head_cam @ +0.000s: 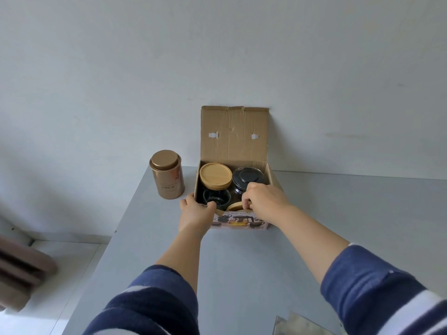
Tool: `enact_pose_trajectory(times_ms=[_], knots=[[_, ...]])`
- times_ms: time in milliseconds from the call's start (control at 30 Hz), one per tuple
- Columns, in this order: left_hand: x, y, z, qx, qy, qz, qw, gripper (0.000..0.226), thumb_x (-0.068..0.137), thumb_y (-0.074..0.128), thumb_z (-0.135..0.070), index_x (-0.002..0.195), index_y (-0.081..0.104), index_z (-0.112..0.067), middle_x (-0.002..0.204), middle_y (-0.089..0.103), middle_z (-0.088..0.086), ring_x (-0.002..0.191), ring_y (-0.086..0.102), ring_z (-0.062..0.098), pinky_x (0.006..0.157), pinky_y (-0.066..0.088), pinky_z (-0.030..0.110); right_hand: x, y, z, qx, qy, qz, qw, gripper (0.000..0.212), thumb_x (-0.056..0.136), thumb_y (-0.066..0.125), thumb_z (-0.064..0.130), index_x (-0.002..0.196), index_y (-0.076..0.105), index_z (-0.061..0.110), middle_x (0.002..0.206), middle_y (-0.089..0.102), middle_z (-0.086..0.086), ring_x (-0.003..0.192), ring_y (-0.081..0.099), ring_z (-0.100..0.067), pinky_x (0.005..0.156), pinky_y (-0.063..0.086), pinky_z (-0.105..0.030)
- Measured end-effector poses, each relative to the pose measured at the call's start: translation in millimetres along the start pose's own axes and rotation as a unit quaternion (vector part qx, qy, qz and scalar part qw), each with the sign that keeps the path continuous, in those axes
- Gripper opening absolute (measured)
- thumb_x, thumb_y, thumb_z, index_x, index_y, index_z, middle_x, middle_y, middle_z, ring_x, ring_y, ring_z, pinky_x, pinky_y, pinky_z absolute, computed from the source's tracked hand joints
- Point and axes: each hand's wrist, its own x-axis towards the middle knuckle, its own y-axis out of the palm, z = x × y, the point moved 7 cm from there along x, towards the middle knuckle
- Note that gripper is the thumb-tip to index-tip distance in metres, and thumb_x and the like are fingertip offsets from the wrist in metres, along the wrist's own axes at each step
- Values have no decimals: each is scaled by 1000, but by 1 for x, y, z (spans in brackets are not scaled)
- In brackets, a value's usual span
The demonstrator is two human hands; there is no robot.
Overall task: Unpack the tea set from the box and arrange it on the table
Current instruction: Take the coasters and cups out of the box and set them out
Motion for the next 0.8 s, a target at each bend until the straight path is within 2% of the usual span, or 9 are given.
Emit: enact_pose_trajectory(times_ms=[33, 100, 167, 233, 400, 500, 600, 733, 800], knots=[[0, 0, 1, 0, 0, 1, 1000, 55, 88, 54, -26, 138, 35, -13, 133, 34, 6, 93, 53, 21, 81, 52, 35, 1, -1, 2, -4, 3, 5, 1000, 19, 86, 57, 0, 88, 68, 16, 104, 60, -4, 82, 57, -22, 52, 31, -20], [0, 0, 1, 4, 1, 2, 1000, 55, 88, 54, -25, 138, 35, -13, 133, 34, 6, 93, 53, 20, 82, 53, 35, 0, -1, 3, -20, 18, 16, 1000, 17, 93, 52, 6, 101, 66, 13, 109, 61, -8, 89, 62, -26, 62, 44, -26], [0, -1, 1, 6, 2, 3, 1000, 55, 88, 54, -25, 138, 35, -13, 134, 34, 6, 92, 53, 20, 80, 52, 34, -1, 7, 5, -74, 23, 51, 996, 30, 96, 47, 7, 123, 61, 8, 117, 58, -11, 98, 62, -29, 73, 47, -33], [0, -2, 0, 10, 6, 1, 1000, 53, 89, 54, -25, 137, 36, -12, 134, 35, 6, 91, 53, 20, 76, 48, 32, 0, 14, 4, -106, 21, 80, 991, 39, 94, 48, 2, 131, 58, 11, 122, 52, -11, 93, 58, -26, 71, 45, -31], [0, -3, -1, 31, 1, -10, 999, 52, 87, 53, -30, 134, 40, -12, 130, 37, 5, 92, 55, 22, 84, 54, 39, 20, 26, 0, -121, 26, 180, 976, 38, 94, 44, 5, 128, 59, 13, 121, 53, -9, 96, 57, -27, 73, 45, -32], [4, -5, 0, 71, -11, -17, 997, 55, 86, 55, -36, 133, 38, -12, 129, 37, 5, 94, 54, 23, 88, 54, 43, 26, 39, 1, -103, 35, 250, 962, 31, 93, 43, 1, 117, 62, 4, 97, 58, -9, 82, 55, -22, 69, 42, -29], [13, -9, 0, 144, -19, -4, 989, 63, 84, 54, -44, 135, 35, -14, 130, 38, 5, 105, 55, 27, 91, 52, 46, 30, 40, -1, -80, 40, 247, 965, 26, 94, 43, 4, 108, 64, 4, 78, 54, -5, 66, 48, -16, 60, 40, -25], [17, -8, 0, 180, -30, 1, 983, 64, 84, 52, -48, 136, 34, -14, 133, 39, 5, 113, 54, 29, 95, 47, 47, 37, 36, -3, -59, 10, 227, 972, 28, 94, 48, 14, 110, 71, 8, 101, 70, -8, 79, 57, -19, 74, 53, -31], [15, -8, 1, 191, -30, -23, 981, 67, 84, 52, -49, 138, 31, -15, 135, 37, 6, 120, 49, 30, 98, 43, 46, 37, 32, 2, -70, -30, 256, 964, 29, 94, 51, 17, 116, 71, 13, 108, 70, -5, 84, 57, -18, 69, 49, -25]])
